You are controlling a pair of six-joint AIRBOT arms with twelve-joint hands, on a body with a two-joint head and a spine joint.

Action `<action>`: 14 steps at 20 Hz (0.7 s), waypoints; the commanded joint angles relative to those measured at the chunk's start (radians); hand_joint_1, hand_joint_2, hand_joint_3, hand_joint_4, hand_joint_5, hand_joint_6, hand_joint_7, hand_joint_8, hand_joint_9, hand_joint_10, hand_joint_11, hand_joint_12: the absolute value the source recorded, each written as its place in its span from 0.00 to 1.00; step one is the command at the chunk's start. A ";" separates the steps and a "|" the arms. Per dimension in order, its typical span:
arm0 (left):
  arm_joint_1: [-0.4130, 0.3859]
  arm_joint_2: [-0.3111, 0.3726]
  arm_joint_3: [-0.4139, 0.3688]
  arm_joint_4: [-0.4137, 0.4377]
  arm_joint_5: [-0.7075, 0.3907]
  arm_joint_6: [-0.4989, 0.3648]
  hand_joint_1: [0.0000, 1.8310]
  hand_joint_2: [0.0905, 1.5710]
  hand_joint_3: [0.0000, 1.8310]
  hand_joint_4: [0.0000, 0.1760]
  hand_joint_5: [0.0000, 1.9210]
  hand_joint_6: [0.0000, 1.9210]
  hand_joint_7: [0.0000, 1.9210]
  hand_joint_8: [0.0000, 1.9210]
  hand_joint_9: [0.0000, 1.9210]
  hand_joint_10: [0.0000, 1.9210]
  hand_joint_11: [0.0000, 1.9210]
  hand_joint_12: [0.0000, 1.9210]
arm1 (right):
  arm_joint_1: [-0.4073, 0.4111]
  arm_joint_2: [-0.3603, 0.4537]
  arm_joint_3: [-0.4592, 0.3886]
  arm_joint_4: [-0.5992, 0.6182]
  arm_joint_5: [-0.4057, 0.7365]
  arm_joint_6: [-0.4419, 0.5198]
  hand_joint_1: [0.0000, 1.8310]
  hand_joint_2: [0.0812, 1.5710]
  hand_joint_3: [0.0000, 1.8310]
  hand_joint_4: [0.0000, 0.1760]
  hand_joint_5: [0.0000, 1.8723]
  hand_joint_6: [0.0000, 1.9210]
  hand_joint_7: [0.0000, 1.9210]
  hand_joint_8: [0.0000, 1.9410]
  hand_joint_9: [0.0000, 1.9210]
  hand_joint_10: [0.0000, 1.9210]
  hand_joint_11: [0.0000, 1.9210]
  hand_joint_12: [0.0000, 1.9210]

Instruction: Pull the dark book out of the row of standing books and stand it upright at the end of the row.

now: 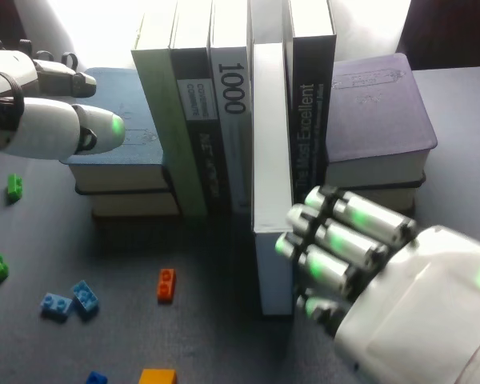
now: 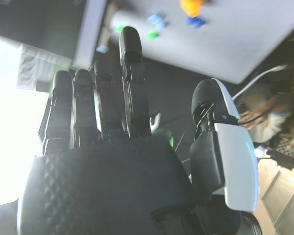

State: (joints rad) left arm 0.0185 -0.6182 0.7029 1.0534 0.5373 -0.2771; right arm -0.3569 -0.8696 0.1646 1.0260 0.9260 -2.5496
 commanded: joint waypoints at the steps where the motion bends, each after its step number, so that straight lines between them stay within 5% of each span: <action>1: -0.009 0.013 0.002 0.046 -0.032 0.001 0.00 0.81 0.00 0.15 0.14 0.01 0.16 0.01 0.14 0.01 0.00 0.43 | 0.020 0.012 -0.015 -0.063 0.067 -0.006 0.00 0.75 0.00 0.00 0.40 0.00 0.16 0.00 0.10 0.01 0.00 0.32; 5: -0.009 0.013 0.002 0.047 -0.032 0.001 0.00 0.81 0.00 0.15 0.19 0.02 0.23 0.02 0.21 0.04 0.00 0.62 | 0.066 0.055 -0.033 -0.063 0.096 -0.011 0.00 0.76 0.00 0.00 0.40 0.00 0.27 0.02 0.19 0.02 0.00 0.45; 6: -0.009 0.013 0.002 0.047 -0.032 0.001 0.00 0.82 0.00 0.18 0.21 0.02 0.26 0.02 0.24 0.05 0.00 0.70 | 0.071 0.064 -0.033 -0.063 0.106 -0.009 0.01 0.76 0.00 0.00 0.41 0.01 0.34 0.02 0.27 0.05 0.00 0.60; 7: -0.010 0.013 0.003 0.047 -0.032 0.001 0.02 0.82 0.00 0.03 0.28 0.02 0.34 0.02 0.25 0.24 0.01 0.85 | 0.080 0.080 -0.033 -0.062 0.126 -0.001 0.04 0.76 0.00 0.00 0.45 0.01 0.45 0.03 0.37 0.16 0.05 0.75; 8: -0.011 0.013 0.003 0.047 -0.032 0.001 0.02 0.82 0.00 0.03 0.28 0.02 0.34 0.02 0.25 0.24 0.01 0.85 | 0.089 0.100 -0.032 -0.062 0.131 0.017 0.04 0.76 0.00 0.00 0.45 0.01 0.45 0.03 0.37 0.16 0.05 0.75; 9: -0.011 0.013 0.004 0.047 -0.032 0.001 0.04 0.82 0.00 0.00 0.31 0.02 0.38 0.03 0.25 0.42 0.06 0.88 | 0.095 0.118 -0.032 -0.062 0.131 0.046 0.05 0.76 0.00 0.00 0.48 0.03 0.49 0.06 0.34 0.38 0.09 0.82; 10: -0.011 0.013 0.004 0.047 -0.032 0.001 0.02 0.83 0.00 0.00 0.36 0.03 0.42 0.07 0.25 0.56 0.12 0.89 | 0.101 0.137 -0.032 -0.062 0.122 0.067 0.06 0.76 0.00 0.00 0.48 0.12 0.47 0.24 0.32 0.59 0.13 0.88; 11: -0.011 0.013 0.004 0.047 -0.032 0.002 0.00 0.84 0.00 0.00 0.39 0.06 0.42 0.17 0.27 0.63 0.16 0.91 | 0.104 0.157 -0.032 -0.062 0.107 0.088 0.05 0.76 0.00 0.00 0.43 0.29 0.42 0.43 0.30 0.70 0.15 0.92; 12: -0.012 0.013 0.004 0.047 -0.032 0.002 0.07 0.82 0.00 0.00 0.39 0.32 0.39 0.52 0.29 0.79 0.19 0.99 | 0.108 0.179 -0.032 -0.062 0.084 0.118 0.04 0.78 0.00 0.00 0.38 0.57 0.37 0.71 0.29 0.87 0.17 1.00; 13: -0.013 0.013 0.003 0.047 -0.032 0.002 0.07 0.82 0.00 0.00 0.39 0.32 0.39 0.52 0.29 0.79 0.19 0.99 | 0.117 0.208 -0.032 -0.062 0.050 0.154 0.04 0.78 0.00 0.00 0.38 0.57 0.37 0.71 0.29 0.87 0.17 1.00; 14: -0.013 0.013 0.003 0.047 -0.032 0.002 0.09 0.82 0.00 0.00 0.36 0.46 0.39 0.67 0.30 0.87 0.21 1.00 | 0.127 0.244 -0.032 -0.062 0.022 0.186 0.05 0.78 0.00 0.00 0.36 0.69 0.36 0.79 0.30 0.95 0.20 1.00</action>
State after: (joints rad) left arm 0.0185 -0.6182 0.7029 1.0542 0.5362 -0.2771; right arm -0.2398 -0.6254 0.1390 1.0412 0.9024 -2.3634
